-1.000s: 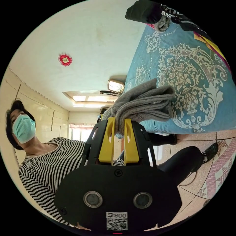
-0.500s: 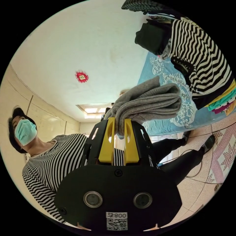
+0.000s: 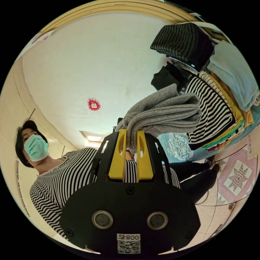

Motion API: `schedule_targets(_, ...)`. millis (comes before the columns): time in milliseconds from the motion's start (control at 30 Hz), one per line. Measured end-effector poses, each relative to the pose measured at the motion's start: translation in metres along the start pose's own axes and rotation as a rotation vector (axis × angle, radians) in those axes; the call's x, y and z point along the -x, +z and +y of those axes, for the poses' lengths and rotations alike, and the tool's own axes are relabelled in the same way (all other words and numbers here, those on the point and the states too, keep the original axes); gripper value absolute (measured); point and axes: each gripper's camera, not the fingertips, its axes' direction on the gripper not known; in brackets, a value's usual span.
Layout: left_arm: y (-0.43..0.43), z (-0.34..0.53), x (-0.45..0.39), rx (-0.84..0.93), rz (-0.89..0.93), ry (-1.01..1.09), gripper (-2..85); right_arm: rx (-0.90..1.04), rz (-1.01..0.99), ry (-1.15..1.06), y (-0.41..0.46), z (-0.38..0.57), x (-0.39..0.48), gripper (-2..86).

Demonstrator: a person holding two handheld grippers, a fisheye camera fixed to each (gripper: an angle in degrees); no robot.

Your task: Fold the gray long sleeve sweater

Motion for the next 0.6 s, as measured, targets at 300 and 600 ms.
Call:
schedule_targets(300,0.088,-0.189,-0.07,-0.021,-0.017,0.063,12.8,-0.02,0.065,-0.008,-0.105,-0.13,-0.075,6.5)
schedule_targets(600,0.177,-0.327,-0.145,-0.255,-0.059,0.159,12.7,0.171,0.22,-0.205,-0.202,-0.337,-0.073,6.7)
